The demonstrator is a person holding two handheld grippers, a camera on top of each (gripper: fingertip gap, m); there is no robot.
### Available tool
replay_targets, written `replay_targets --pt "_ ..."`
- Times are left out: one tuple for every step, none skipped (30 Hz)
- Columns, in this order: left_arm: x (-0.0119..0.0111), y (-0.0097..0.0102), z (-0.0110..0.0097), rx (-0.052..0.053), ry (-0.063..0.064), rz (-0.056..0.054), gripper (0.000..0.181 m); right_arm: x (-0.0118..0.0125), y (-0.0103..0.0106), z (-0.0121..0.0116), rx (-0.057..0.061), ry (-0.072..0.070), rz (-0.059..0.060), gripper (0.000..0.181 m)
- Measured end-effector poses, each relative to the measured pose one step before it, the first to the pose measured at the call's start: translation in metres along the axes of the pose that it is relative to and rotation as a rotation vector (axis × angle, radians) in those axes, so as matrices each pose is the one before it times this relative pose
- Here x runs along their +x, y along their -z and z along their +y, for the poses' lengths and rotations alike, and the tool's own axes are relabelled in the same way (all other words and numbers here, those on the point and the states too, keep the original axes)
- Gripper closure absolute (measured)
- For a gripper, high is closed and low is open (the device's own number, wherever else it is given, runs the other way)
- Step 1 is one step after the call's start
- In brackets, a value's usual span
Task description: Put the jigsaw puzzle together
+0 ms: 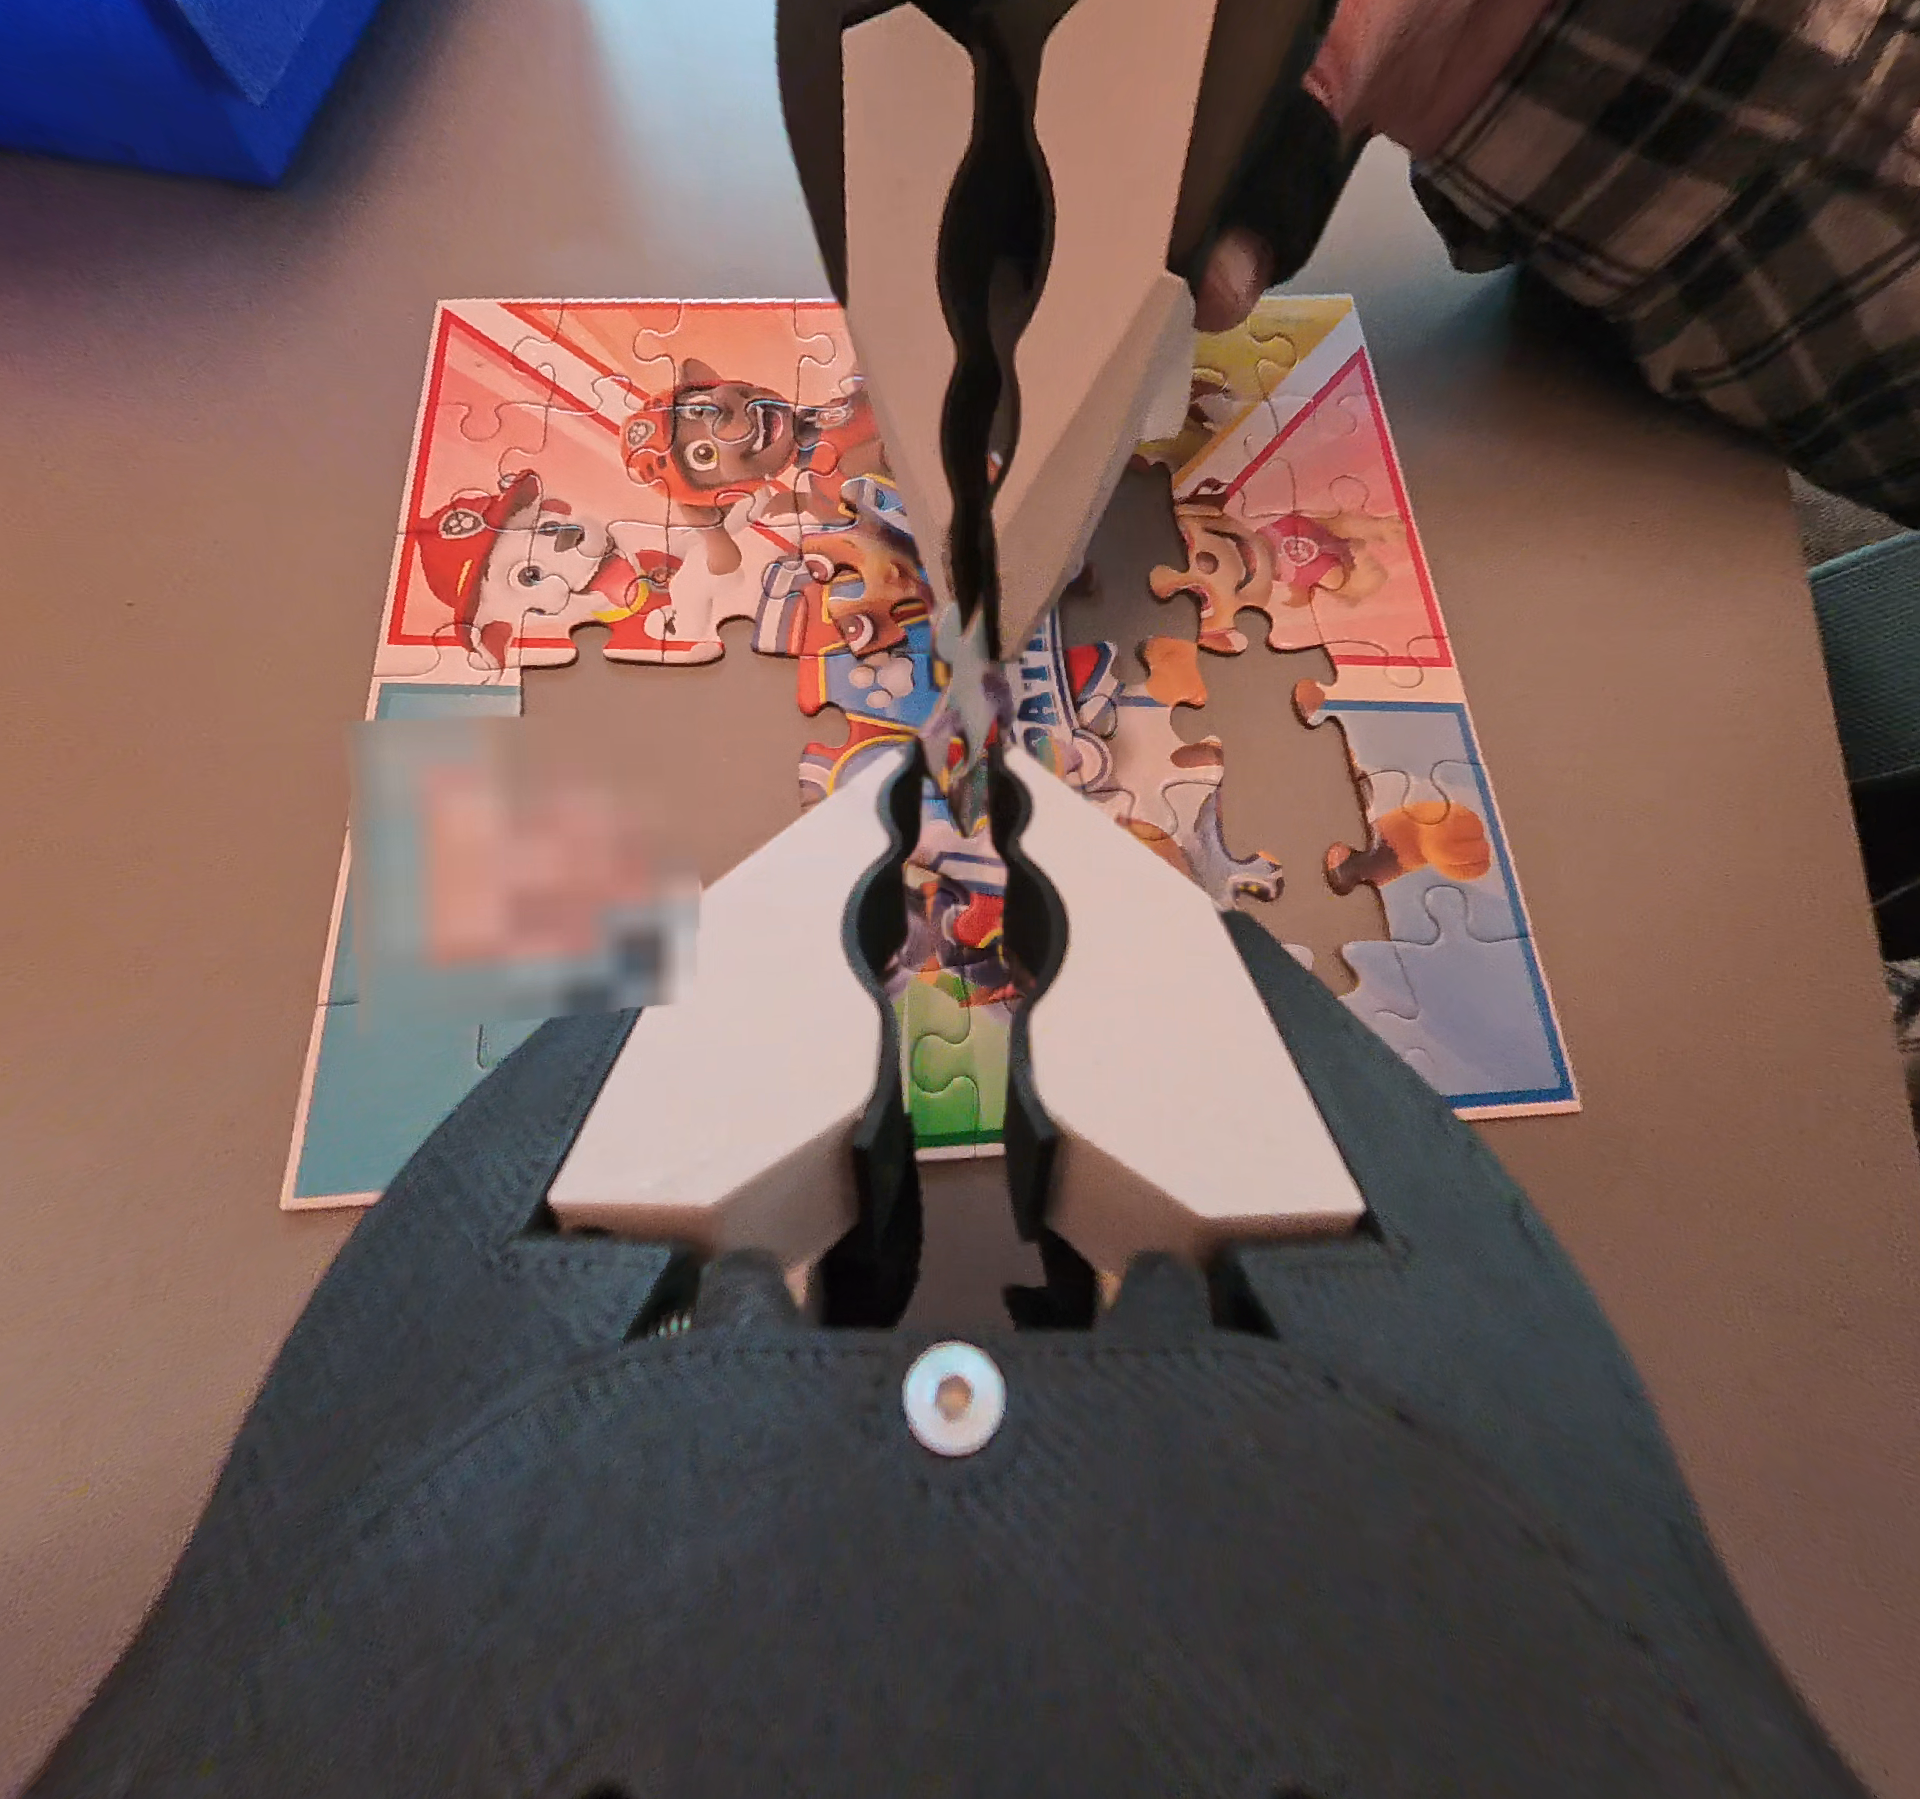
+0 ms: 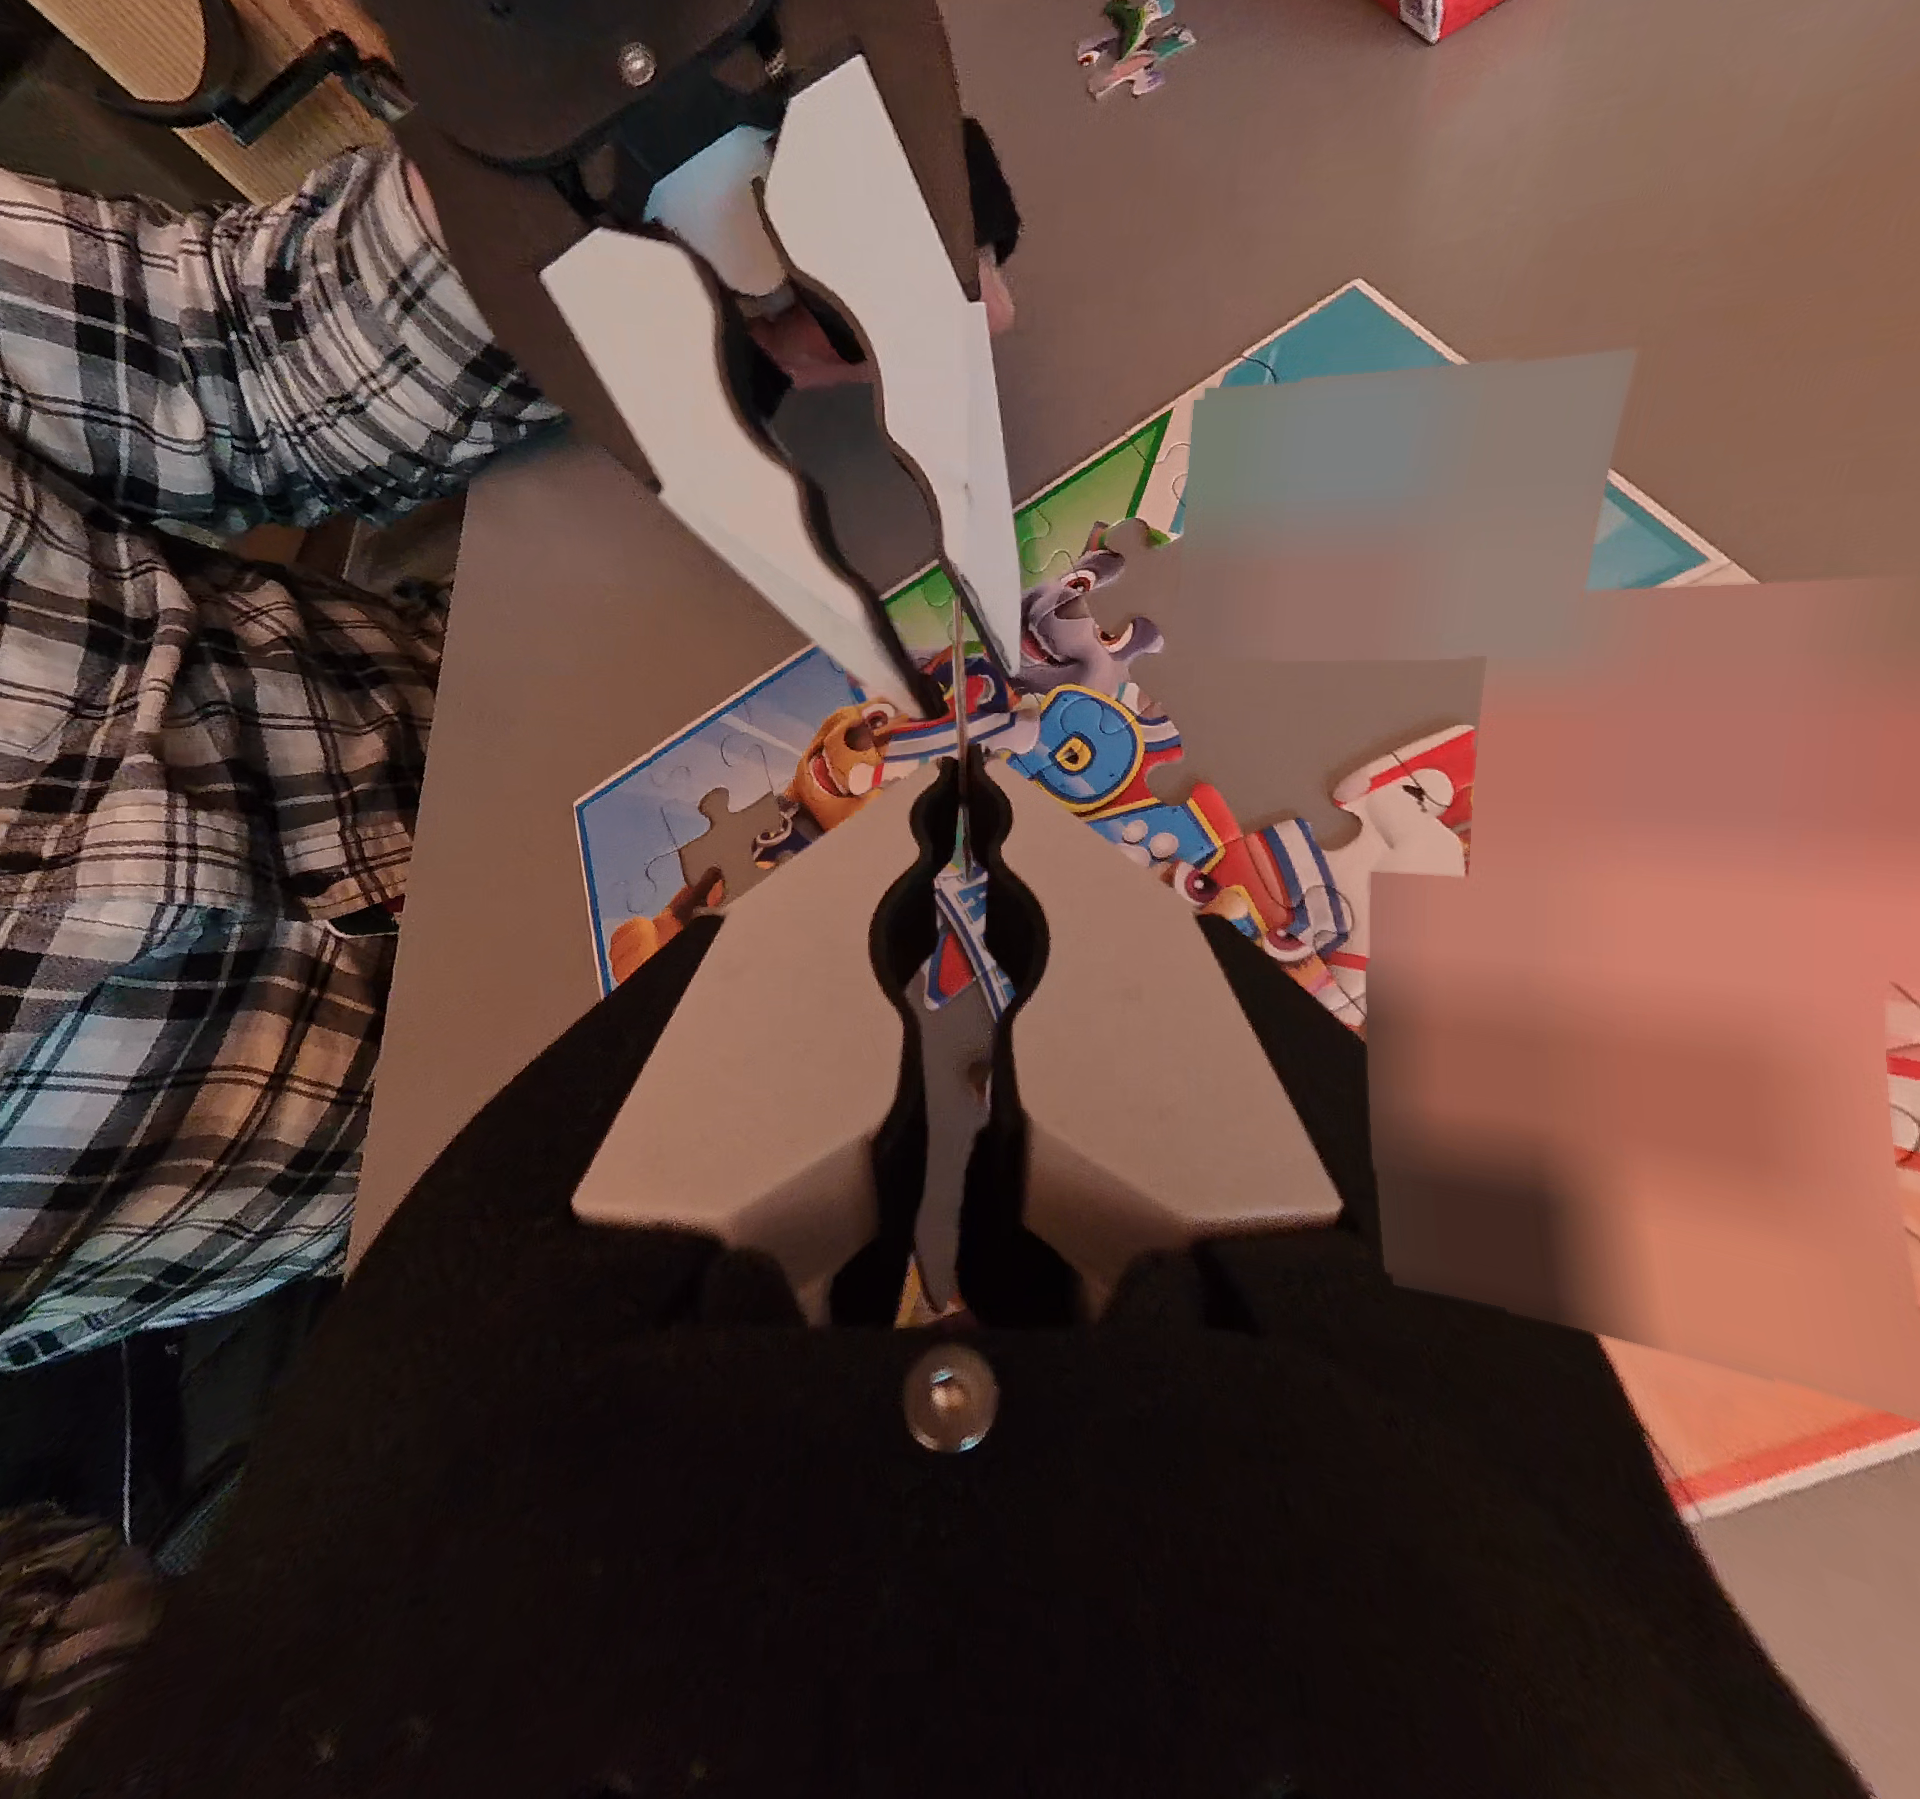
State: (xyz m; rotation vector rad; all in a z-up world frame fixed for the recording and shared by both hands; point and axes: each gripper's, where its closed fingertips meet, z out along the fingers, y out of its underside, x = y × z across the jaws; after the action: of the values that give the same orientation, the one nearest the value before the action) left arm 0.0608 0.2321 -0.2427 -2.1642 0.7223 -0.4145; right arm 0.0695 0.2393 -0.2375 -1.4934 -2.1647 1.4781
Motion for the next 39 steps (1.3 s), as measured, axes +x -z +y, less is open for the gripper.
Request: replay_targets --pt "0.00063 0.00184 0.00076 0.0 0.0128 0.0163 0.173 -0.0012 -0.00061 -0.00071 0.0008 0.0086 -0.0015 0.181" --pt "-0.00034 0.00395 0.00106 -0.004 0.0056 0.005 0.173 -0.00078 -0.00003 -0.00111 0.0033 0.0082 0.0015 0.181" --pt "-0.00281 0.00741 -0.00044 0.0059 -0.0014 -0.0195 0.174 -0.00039 0.0006 -0.00135 0.0055 0.0058 0.0027 0.181" --pt "-0.00299 0.01093 -0.0006 0.0062 -0.0001 -0.0246 0.169 -0.00023 0.00126 -0.0013 0.0063 0.0063 0.0032 0.181" --pt "-0.00423 0.01383 0.0014 -0.0034 0.0045 -0.035 0.163 -0.00032 0.00184 -0.00169 0.0093 0.0097 0.0036 0.181" --pt "-0.00634 0.0158 0.0059 -0.0221 0.0013 -0.0461 0.158 -0.00068 0.00231 -0.00203 0.0125 0.0089 0.0027 0.181" --pt "-0.01165 0.01755 0.01143 -0.0402 -0.0097 -0.0764 0.156 -0.00044 0.00224 -0.002 0.0127 0.0033 0.0013 0.181" --pt "-0.01622 0.01844 0.01557 -0.0471 -0.0106 -0.0946 0.155 -0.00013 0.00199 -0.00153 0.0103 0.0012 0.0012 0.181" --pt "-0.01408 0.0175 0.0173 -0.0405 0.0074 -0.0624 0.152 0.00014 0.00127 -0.00094 0.0067 0.0012 0.0022 0.181" --pt "-0.00896 0.01596 0.01606 -0.022 0.0345 -0.0163 0.149 0.00023 0.00044 -0.00039 0.0028 0.0011 0.0011 0.181" --pt "-0.00719 0.01546 0.01534 -0.0144 0.0434 -0.0032 0.146 0.0 -0.00033 0.00002 -0.0013 0.0005 -0.0009 0.181" --pt "-0.00732 0.01472 0.01497 -0.0105 0.0275 -0.0136 0.145 -0.00021 -0.0008 0.00054 -0.0046 0.0006 -0.001 0.181" --pt "-0.00539 0.01278 0.01547 -0.0148 0.0173 -0.0108 0.145 -0.00003 -0.00104 0.00101 -0.0068 0.0016 0.0004 0.181" --pt "-0.00293 0.00981 0.01546 -0.0172 0.0171 -0.0024 0.144 -0.00019 -0.00109 0.0009 -0.0063 0.0023 0.0006 0.181" --pt "-0.00177 0.00719 0.0133 -0.0084 0.0118 -0.0041 0.143 -0.0003 -0.00069 0.0005 -0.0038 0.0022 -0.0005 0.181" --pt "0.00049 0.00512 0.0106 0.0025 0.004 -0.0005 0.142 -0.00025 -0.00066 0.00025 -0.0016 0.0015 -0.0005 0.181" --pt "0.00372 0.00336 0.00877 0.0053 0.0032 0.0108 0.142 -0.00002 -0.00039 0.00019 -0.0001 -0.0002 0.0005 0.181" --pt "0.0036 0.0019 0.00781 0.0005 0.0032 0.0062 0.142 -0.00003 -0.00054 0.00005 0.0006 -0.0015 -0.0005 0.181" --pt "0.00103 0.00102 0.00861 -0.0123 0.0013 -0.0101 0.141 -0.00074 -0.00079 0.00026 0.0004 -0.0028 -0.0054 0.181" --pt "0.00081 0.0005 0.00906 -0.0189 -0.0004 -0.0085 0.14 -0.00108 -0.0014 0.00078 -0.0021 -0.0039 -0.0091 0.181" --pt "0.00243 0.00033 0.00886 -0.0194 -0.0001 0.0042 0.138 -0.00094 -0.00201 0.00164 -0.008 -0.0062 -0.0085 0.181" --pt "0.00076 0.00096 0.00895 -0.0201 -0.0007 -0.0035 0.136 -0.00017 -0.00245 0.0029 -0.0159 -0.0079 -0.0036 0.181" --pt "-0.00094 0.00203 0.00871 -0.0166 0.0027 -0.0105 0.135 -0.00063 -0.00256 0.00379 -0.0218 -0.0072 -0.0059 0.181" --pt "-0.00003 0.00292 0.00831 -0.0129 0.0099 0.0014 0.133 -0.00192 -0.00249 0.00434 -0.0247 -0.0074 -0.0122 0.181" --pt "0.00049 0.00353 0.00641 -0.0007 0.0101 0.0061 0.133 -0.00245 -0.00221 0.00416 -0.0234 -0.0073 -0.0149 0.181" --pt "0.00034 0.00371 0.00405 0.0102 0.0077 0.0031 0.134 -0.00162 -0.0019 0.00376 -0.0204 -0.0084 -0.011 0.181" --pt "0.00207 0.00317 0.00248 0.0134 0.0042 0.0091 0.135 0.00051 -0.00121 0.00279 -0.0151 -0.0105 -0.0006 0.181" --pt "0.00393 0.00169 0.00107 0.0112 -0.0028 0.0134 0.135 0.00174 -0.00054 0.00149 -0.0068 -0.0151 0.0041 0.181" --pt "0.00374 -0.00009 -0.0006 0.0099 -0.0096 0.0061 0.135 0.00222 -0.00012 0.00046 0.0 -0.0183 0.0034 0.181" --pt "0.00453 -0.00218 -0.00291 0.0112 -0.0121 0.0055 0.136 0.0024 0.00002 0.00039 0.0013 -0.0172 0.0038 0.181" --pt "0.00677 -0.00457 -0.00519 0.012 -0.0153 0.015 0.136 0.00157 -0.00012 0.00052 -0.0003 -0.0103 0.0023 0.181" --pt "0.00728 -0.00632 -0.00676 0.0108 -0.0258 0.0124 0.135 0.00082 0.0 -0.00019 0.0026 -0.0028 0.0027 0.181" --pt "0.00489 -0.00751 -0.00787 0.01 -0.0308 -0.0018 0.135 0.00089 -0.00013 -0.00029 0.0016 -0.0021 0.0053 0.181" --pt "0.00392 -0.00797 -0.00795 0.0065 -0.0227 -0.0005 0.135 0.00081 -0.00001 -0.00063 0.0026 -0.0033 0.0046 0.181" --pt "0.00471 -0.00806 -0.00784 0.0064 -0.0176 0.0134 0.135 -0.00043 -0.00032 -0.00058 0.0015 0.0024 -0.0001 0.181" --pt "0.00332 -0.00771 -0.00831 0.0128 -0.0161 0.0112 0.135 -0.0004 -0.00044 -0.00045 0.0004 0.0098 0.0027 0.181" --pt "0.00071 -0.0075 -0.00648 0.0051 -0.0087 0.0041 0.135 -0.0004 -0.00044 -0.00084 0.0021 0.0096 0.0034 0.181" --pt "-0.00035 -0.00725 -0.00425 -0.0044 -0.0033 0.0043 0.135 -0.00012 -0.00051 -0.00088 0.0025 0.0056 0.0015 0.181" --pt "0.00054 -0.00663 -0.00347 -0.0034 -0.003 0.0118 0.135 0.00003 -0.00059 -0.00052 0.0015 0.0035 0.001 0.181"
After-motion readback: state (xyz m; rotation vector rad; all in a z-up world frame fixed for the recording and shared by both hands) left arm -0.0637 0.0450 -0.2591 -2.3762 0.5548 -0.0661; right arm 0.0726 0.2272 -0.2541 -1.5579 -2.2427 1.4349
